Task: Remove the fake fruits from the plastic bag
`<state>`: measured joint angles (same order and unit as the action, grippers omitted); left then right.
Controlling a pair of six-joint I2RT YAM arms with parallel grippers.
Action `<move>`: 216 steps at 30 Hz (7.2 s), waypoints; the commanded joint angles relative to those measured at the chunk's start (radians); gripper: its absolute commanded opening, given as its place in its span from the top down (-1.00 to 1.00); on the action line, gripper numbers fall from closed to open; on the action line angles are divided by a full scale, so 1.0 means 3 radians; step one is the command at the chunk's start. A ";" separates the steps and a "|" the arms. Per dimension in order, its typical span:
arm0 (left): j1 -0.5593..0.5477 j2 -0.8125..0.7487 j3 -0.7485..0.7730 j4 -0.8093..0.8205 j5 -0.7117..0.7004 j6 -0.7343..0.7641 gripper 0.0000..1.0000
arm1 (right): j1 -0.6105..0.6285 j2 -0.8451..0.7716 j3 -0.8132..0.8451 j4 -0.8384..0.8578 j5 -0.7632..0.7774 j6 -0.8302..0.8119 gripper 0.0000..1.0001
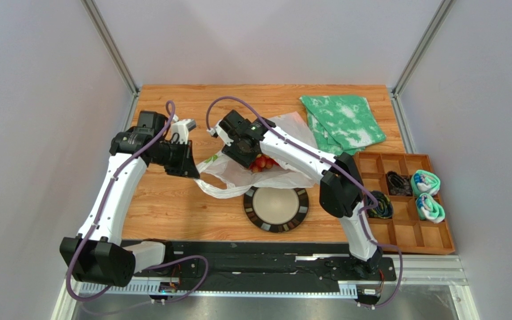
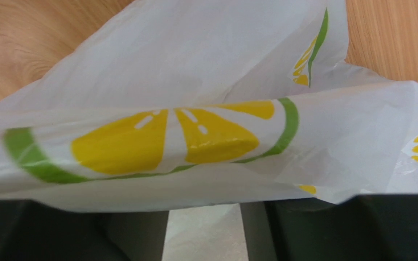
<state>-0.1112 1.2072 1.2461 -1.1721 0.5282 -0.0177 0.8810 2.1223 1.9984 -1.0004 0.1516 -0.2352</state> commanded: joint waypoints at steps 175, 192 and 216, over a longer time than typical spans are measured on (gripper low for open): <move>0.0069 0.0696 0.0449 0.1616 0.1410 -0.1056 1.00 | -0.0517 -0.1394 -0.1281 0.0875 -0.0169 -0.1486 0.61; -0.0816 0.0501 0.0249 0.1212 0.0919 -0.0411 1.00 | -0.1449 -0.1691 -0.1728 0.0707 -0.0586 -0.1145 0.26; -0.0816 0.0864 0.0315 0.1120 0.0822 -0.0314 1.00 | -0.1444 -0.0351 -0.1159 0.0047 -0.1201 -0.0853 -0.47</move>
<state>-0.3576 1.4631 1.3144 -0.8299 0.7757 -0.1463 0.4496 1.9804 1.5936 -0.9516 -0.1928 -0.5186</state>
